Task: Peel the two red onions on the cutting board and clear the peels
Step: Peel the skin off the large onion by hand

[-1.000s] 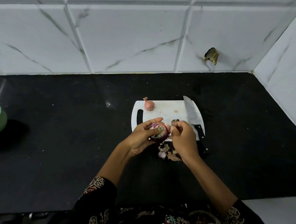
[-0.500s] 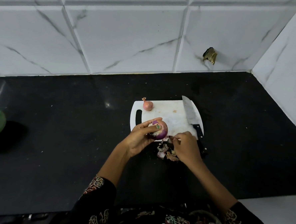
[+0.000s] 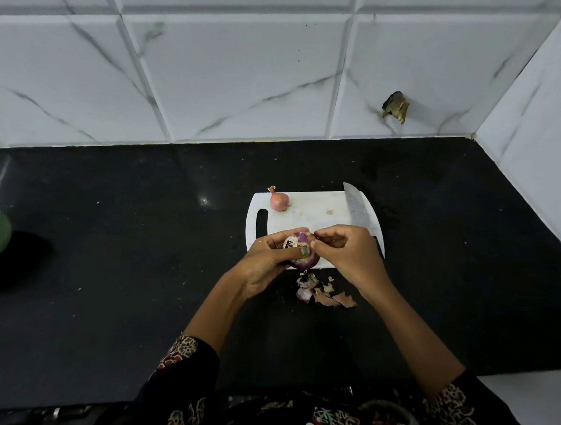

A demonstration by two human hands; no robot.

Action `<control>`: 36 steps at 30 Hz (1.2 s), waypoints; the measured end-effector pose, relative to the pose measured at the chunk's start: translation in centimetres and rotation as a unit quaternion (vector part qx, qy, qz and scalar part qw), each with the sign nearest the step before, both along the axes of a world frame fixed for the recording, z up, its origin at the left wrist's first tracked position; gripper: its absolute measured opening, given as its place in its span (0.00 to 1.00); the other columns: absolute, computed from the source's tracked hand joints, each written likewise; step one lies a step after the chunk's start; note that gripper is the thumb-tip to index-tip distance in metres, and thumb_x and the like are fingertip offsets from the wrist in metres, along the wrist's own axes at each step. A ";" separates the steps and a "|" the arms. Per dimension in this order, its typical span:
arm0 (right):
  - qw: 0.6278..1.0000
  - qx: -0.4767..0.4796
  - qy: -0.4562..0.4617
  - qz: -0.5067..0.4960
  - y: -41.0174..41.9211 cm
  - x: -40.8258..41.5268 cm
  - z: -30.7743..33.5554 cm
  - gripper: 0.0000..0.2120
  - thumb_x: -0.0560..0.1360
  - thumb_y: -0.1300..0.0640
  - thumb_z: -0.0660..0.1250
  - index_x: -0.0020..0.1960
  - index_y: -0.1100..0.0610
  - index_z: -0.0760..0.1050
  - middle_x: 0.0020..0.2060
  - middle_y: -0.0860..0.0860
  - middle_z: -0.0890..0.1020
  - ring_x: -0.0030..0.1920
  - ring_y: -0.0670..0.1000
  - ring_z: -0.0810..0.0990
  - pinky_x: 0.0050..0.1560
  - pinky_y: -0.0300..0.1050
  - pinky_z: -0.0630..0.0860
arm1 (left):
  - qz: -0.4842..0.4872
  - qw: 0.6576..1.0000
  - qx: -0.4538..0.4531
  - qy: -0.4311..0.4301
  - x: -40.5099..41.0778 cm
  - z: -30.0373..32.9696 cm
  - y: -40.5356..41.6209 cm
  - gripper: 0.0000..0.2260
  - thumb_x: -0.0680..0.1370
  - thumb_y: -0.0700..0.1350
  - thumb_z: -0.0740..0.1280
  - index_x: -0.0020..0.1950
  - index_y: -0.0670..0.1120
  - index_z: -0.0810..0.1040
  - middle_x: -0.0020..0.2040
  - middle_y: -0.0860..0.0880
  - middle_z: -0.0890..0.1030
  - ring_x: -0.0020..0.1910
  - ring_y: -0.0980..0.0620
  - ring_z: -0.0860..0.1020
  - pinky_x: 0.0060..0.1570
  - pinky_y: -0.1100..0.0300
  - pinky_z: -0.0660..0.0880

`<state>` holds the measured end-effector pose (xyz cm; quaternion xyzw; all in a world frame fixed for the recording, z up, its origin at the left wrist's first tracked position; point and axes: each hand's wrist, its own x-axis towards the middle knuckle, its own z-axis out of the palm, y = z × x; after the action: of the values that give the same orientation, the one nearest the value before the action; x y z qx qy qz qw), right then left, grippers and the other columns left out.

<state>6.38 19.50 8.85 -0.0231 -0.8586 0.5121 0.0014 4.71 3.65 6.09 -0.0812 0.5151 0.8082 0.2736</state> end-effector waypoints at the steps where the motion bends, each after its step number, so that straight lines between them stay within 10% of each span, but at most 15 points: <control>1: 1.000 -0.006 0.001 0.000 0.0 0.0 0.0 0.12 0.71 0.58 0.73 0.53 0.61 0.81 0.44 0.52 0.84 0.41 0.40 0.81 0.40 0.28 0.76 | -0.002 1.000 -0.004 0.004 0.0 0.0 0.0 0.17 0.72 0.28 0.68 0.58 0.40 0.79 0.52 0.44 0.83 0.50 0.49 0.81 0.52 0.58 0.80; 18: 0.990 -0.102 -0.056 -0.082 0.8 0.4 -1.3 0.07 0.71 0.64 0.71 0.48 0.61 0.78 0.34 0.58 0.83 0.33 0.50 0.84 0.35 0.41 0.81 | -0.021 0.999 -0.039 0.002 0.4 -0.4 -0.2 0.16 0.72 0.30 0.69 0.58 0.42 0.80 0.54 0.45 0.82 0.51 0.50 0.81 0.50 0.60 0.80; 27: 0.989 0.111 -0.084 -0.060 1.3 0.6 -5.0 0.04 0.73 0.65 0.67 0.41 0.59 0.79 0.38 0.54 0.83 0.37 0.51 0.81 0.39 0.43 0.77 | -0.005 0.999 0.045 -0.017 0.4 -0.4 -0.5 0.16 0.72 0.33 0.68 0.59 0.42 0.79 0.52 0.44 0.83 0.50 0.50 0.82 0.48 0.60 0.80; 31: 0.981 0.172 -0.088 0.032 1.0 0.6 -5.0 0.20 0.77 0.60 0.63 0.26 0.60 0.69 0.29 0.57 0.72 0.28 0.50 0.71 0.33 0.46 0.66 | 0.020 0.997 0.062 -0.031 0.0 -0.3 -0.8 0.12 0.75 0.33 0.65 0.57 0.41 0.79 0.52 0.44 0.83 0.48 0.51 0.83 0.44 0.62 0.80; 36: 0.997 0.046 -0.039 -0.049 0.3 0.7 -2.7 0.04 0.75 0.61 0.66 0.44 0.59 0.80 0.38 0.50 0.82 0.39 0.47 0.80 0.39 0.38 0.75 | 0.023 0.997 0.070 -0.036 0.1 -0.4 -0.5 0.15 0.77 0.32 0.62 0.60 0.44 0.77 0.55 0.43 0.80 0.52 0.48 0.80 0.49 0.59 0.80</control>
<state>7.10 19.80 6.18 -0.0846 -0.8785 0.4702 -0.0057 4.82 3.11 5.72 -0.1025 0.4453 0.8449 0.2781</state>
